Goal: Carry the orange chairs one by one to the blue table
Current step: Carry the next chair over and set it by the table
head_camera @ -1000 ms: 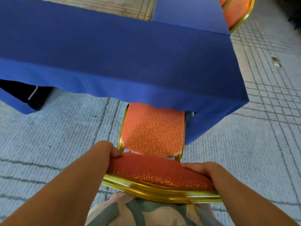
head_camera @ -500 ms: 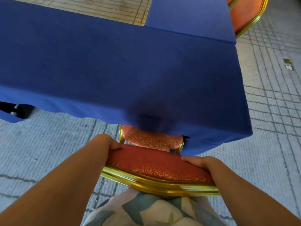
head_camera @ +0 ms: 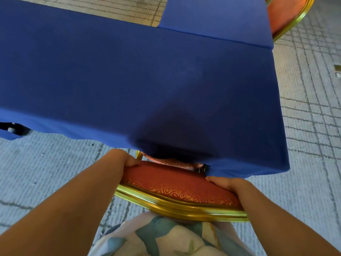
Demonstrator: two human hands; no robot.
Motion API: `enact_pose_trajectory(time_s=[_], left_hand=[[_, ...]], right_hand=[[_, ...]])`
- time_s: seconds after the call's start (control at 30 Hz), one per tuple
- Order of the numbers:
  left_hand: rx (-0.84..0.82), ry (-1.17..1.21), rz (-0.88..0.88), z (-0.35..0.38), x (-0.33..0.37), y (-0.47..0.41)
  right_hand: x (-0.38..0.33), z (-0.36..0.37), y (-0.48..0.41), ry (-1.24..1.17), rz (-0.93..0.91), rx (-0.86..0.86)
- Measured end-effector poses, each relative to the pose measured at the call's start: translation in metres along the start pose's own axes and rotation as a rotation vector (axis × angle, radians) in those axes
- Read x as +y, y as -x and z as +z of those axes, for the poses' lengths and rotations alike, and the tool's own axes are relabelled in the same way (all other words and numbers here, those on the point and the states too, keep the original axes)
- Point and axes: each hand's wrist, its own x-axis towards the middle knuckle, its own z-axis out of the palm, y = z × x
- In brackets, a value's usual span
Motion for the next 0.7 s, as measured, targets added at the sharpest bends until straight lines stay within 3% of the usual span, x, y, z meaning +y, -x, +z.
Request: enact_pose_trajectory(time_s=[0.5, 0.63, 0.7], left_hand=[[-0.009, -0.214, 0.024, -0.042, 0.027, 0.014], [-0.083, -0.216, 0.081, -0.035, 0.027, 0.026], [-0.012, -0.189, 0.125, -0.033, 0.02, 0.034]], right_hand=[[-0.038, -0.028, -0.012, 0.127, 0.001, -0.025], [-0.051, -0.025, 0.007, 0.192, -0.033, 0.022], [-0.057, -0.022, 0.013, 0.217, -0.057, 0.019]])
